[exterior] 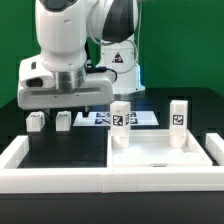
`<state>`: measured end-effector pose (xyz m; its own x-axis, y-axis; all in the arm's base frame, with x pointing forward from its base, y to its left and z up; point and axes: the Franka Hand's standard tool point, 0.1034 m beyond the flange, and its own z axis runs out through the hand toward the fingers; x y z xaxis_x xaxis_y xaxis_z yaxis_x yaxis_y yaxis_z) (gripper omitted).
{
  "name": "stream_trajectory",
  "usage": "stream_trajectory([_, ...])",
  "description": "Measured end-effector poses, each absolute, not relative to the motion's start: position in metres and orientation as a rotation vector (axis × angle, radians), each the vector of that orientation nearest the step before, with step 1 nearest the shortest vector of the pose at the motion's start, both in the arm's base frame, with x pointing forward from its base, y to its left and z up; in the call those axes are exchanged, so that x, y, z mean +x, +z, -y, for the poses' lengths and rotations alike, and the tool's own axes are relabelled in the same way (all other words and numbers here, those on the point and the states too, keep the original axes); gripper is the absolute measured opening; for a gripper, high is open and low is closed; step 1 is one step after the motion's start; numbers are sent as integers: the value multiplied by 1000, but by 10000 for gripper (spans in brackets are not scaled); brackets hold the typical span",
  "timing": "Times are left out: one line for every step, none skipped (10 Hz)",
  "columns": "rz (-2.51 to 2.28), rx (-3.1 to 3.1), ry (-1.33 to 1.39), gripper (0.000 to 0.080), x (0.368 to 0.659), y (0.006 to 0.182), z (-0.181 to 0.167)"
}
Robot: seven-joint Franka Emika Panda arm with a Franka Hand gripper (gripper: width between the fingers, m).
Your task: Assemble square table
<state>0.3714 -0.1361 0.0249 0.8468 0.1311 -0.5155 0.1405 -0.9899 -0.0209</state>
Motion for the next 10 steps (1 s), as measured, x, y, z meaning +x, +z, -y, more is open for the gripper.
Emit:
stream_trajectory([-221, 2976, -947, 649, 368, 24, 135])
stream_trajectory([-226, 2958, -995, 649, 371, 20, 136])
stream_trajectory([-229, 2931, -1078, 649, 368, 19, 135])
stream_trajectory([-235, 2903, -1144, 649, 366, 17, 136])
stream_trajectory([-246, 2870, -1207, 649, 364, 16, 138])
stream_trajectory([-245, 2870, -1204, 649, 364, 13, 139])
stream_trajectory([-247, 2875, -1189, 649, 363, 11, 139])
stream_trajectory([-250, 2879, -1177, 649, 361, 9, 139])
stream_trajectory([-264, 2890, -1149, 649, 360, 7, 140])
stream_trajectory([-269, 2895, -1140, 649, 357, 5, 142])
